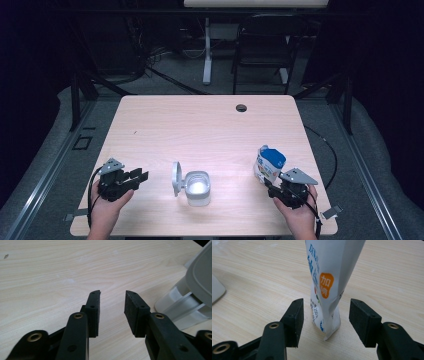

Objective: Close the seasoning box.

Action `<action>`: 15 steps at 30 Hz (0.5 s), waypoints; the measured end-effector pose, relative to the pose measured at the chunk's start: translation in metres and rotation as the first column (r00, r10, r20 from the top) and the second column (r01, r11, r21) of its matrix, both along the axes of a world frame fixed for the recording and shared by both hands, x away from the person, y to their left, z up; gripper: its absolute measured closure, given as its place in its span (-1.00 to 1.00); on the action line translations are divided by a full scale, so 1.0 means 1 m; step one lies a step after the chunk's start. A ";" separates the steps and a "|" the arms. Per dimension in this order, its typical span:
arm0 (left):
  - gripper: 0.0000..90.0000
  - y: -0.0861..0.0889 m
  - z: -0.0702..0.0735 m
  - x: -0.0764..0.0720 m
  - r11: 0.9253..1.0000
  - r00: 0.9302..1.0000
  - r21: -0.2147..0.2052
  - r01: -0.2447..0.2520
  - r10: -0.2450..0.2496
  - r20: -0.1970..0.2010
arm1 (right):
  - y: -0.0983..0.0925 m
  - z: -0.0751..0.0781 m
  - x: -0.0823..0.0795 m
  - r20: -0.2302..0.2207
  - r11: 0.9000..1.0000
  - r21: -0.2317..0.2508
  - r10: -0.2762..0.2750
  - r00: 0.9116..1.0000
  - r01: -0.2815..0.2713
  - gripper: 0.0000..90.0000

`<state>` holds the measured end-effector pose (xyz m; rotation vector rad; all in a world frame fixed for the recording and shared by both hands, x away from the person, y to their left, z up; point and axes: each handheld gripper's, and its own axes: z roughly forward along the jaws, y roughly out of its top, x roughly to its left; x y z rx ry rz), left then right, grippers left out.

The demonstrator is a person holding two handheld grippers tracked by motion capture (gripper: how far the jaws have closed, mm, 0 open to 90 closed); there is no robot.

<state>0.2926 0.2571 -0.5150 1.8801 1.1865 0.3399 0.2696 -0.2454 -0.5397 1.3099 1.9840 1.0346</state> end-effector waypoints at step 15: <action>1.00 -0.024 0.025 -0.014 0.995 0.993 0.010 0.101 -0.101 0.061 | -0.003 0.003 -0.015 0.008 0.999 0.047 -0.006 1.000 0.006 -0.09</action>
